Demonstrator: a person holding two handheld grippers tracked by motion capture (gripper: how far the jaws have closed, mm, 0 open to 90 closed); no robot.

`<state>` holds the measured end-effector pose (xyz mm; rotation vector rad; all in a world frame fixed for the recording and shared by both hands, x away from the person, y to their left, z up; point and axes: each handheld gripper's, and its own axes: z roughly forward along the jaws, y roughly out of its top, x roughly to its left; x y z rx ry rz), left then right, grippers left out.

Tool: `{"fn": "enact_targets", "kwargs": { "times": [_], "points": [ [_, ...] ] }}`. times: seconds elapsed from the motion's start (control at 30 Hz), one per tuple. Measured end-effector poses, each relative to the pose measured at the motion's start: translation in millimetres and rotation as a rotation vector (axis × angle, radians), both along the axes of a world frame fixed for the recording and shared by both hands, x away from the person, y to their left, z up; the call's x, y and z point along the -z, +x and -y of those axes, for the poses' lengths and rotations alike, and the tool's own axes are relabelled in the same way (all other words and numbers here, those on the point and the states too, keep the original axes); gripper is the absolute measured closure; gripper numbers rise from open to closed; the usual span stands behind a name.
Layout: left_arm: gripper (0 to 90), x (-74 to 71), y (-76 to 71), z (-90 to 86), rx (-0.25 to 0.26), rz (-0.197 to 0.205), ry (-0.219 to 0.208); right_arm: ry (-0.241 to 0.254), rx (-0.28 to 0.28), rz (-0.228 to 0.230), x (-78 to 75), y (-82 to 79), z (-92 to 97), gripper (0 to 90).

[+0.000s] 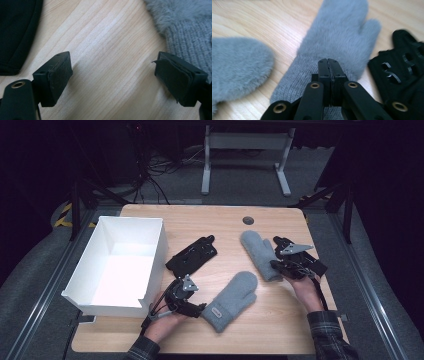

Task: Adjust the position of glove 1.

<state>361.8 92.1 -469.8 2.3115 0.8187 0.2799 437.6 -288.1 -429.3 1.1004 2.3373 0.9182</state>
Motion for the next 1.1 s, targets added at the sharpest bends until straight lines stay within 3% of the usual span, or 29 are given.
{"fn": "enact_targets", "kwargs": {
  "times": [0.17,0.47,1.1],
  "points": [
    [10.1,3.4,6.6,0.9,0.0,0.016,-0.023,0.003,0.003,-0.035,4.4,0.2,2.1,90.0],
    [7.4,6.8,11.3,1.7,-0.014,0.038,-0.044,-0.009,-0.006,-0.041,4.6,-8.9,4.2,90.0],
    [5.2,7.4,11.3,1.9,-0.016,0.038,-0.045,-0.012,-0.007,-0.073,2.2,-65.1,16.7,90.0]
  ]
}}
